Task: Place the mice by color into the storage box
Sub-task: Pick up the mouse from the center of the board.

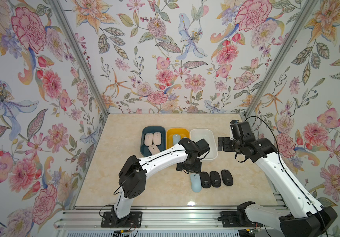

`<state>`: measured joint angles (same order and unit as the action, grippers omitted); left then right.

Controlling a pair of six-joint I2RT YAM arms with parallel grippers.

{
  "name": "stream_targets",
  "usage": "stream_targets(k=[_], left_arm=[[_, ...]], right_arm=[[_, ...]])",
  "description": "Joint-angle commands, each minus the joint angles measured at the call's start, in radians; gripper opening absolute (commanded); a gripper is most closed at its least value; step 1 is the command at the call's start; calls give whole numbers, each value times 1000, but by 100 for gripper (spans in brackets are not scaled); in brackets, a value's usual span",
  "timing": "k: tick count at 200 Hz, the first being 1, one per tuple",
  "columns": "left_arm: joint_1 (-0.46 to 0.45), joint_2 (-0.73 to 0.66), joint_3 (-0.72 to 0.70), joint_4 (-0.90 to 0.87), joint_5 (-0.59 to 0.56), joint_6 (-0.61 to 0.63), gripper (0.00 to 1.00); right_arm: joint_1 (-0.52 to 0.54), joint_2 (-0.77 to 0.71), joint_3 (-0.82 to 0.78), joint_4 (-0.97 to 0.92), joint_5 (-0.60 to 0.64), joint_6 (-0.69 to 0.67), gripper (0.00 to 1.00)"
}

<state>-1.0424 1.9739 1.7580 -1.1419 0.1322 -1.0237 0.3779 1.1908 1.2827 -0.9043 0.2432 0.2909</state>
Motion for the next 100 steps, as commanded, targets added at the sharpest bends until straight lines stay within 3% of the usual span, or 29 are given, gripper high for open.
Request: stream_targets(k=[1, 48, 100], left_arm=[[-27, -61, -68, 74, 24, -98, 82], [-92, -76, -184, 159, 71, -133, 84], [-111, -25, -183, 206, 102, -126, 85]], right_arm=[[-7, -13, 20, -26, 8, -10, 99], [-5, -30, -7, -26, 5, -8, 99], [-7, -43, -29, -27, 10, -1, 99]])
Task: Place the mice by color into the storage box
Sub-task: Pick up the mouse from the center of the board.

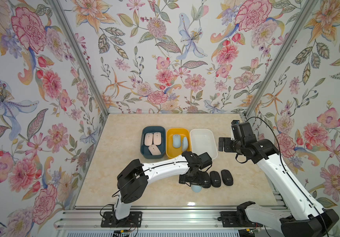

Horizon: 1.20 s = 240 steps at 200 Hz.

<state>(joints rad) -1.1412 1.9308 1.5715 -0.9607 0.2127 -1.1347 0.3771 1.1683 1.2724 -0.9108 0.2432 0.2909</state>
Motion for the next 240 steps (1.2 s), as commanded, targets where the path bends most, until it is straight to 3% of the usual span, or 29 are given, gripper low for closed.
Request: stream_targets(k=[1, 240], left_arm=[[-12, 21, 4, 26, 21, -14, 85], [53, 205, 122, -3, 41, 41, 83]], right_arm=[[-5, -21, -19, -20, 10, -2, 99], [-32, -36, -48, -16, 5, -14, 99]])
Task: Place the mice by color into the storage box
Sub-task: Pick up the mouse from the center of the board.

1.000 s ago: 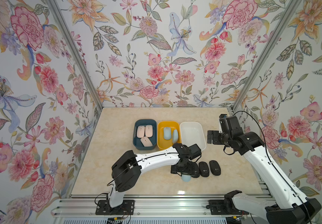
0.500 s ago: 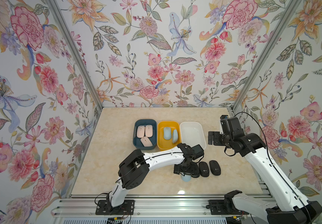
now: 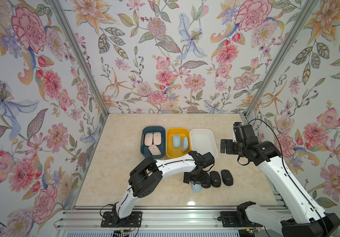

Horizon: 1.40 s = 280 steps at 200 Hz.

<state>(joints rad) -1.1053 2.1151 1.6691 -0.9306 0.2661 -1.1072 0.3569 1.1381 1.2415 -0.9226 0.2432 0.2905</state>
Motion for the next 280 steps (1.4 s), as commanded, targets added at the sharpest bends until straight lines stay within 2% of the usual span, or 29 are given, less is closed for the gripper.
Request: stream_targets(k=[1, 153, 202, 280], left_arm=[[17, 21, 24, -34, -13, 14, 83], [42, 40, 34, -89, -50, 23, 82], [41, 43, 27, -152, -109, 13, 81], [41, 107, 84, -152, -82, 56, 81]], right_arm=[[-13, -7, -17, -3, 5, -13, 99], [-21, -2, -27, 10, -12, -14, 99], [-21, 5, -24, 14, -17, -14, 99], [-22, 9, -19, 11, -22, -13, 99]])
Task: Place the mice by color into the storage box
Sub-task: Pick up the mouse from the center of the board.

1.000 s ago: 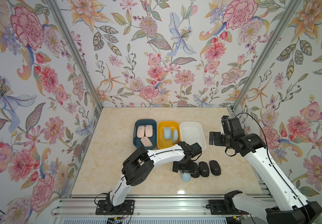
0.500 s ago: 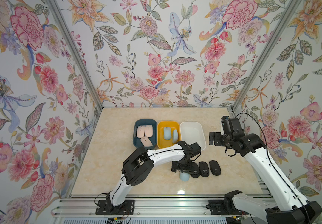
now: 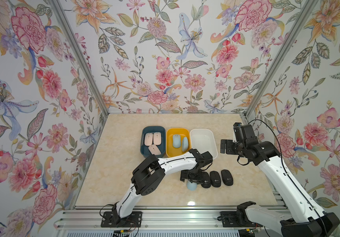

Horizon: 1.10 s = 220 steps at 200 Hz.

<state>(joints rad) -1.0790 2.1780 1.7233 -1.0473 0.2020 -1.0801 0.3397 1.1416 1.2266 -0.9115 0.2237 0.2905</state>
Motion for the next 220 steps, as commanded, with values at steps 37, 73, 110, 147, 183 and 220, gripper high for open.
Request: stream_targets(k=[37, 73, 110, 147, 183, 220], left_arm=[[14, 66, 45, -30, -21, 42, 80], [16, 83, 44, -9, -25, 60, 79], [20, 104, 44, 7, -35, 73, 78], [21, 107, 36, 8, -41, 81, 66], [23, 88, 9, 7, -26, 80, 58], [33, 18, -47, 7, -30, 61, 58]], right_arm=[[-5, 0, -13, -1, 4, -14, 99], [-4, 2, -15, 0, 3, -13, 99], [-5, 7, -17, 3, 3, -11, 99], [-4, 2, -22, 3, 5, -8, 99], [-4, 2, -28, 5, 6, -7, 99], [-5, 8, -23, 9, 5, -6, 99]])
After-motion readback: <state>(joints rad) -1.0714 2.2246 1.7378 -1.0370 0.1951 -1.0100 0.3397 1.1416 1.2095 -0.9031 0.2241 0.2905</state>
